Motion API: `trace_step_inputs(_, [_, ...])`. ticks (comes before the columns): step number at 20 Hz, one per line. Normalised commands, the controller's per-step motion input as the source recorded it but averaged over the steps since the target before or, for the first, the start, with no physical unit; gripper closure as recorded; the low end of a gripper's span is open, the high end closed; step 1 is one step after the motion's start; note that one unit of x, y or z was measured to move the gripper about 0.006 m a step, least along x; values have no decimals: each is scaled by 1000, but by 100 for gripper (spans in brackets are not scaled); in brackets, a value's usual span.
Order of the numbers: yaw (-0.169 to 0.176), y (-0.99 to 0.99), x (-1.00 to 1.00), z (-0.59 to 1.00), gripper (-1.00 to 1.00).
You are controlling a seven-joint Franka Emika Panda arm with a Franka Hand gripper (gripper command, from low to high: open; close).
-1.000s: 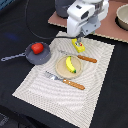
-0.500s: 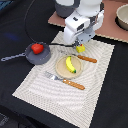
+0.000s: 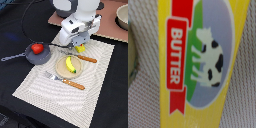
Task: Interact with the objects in diverse but meaningful ways.
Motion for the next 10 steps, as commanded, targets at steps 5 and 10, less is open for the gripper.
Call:
trace_step_inputs(5, [-13, 31, -206, 41, 100])
trace_step_inputs(10, [-2, 9, -253, 45, 100])
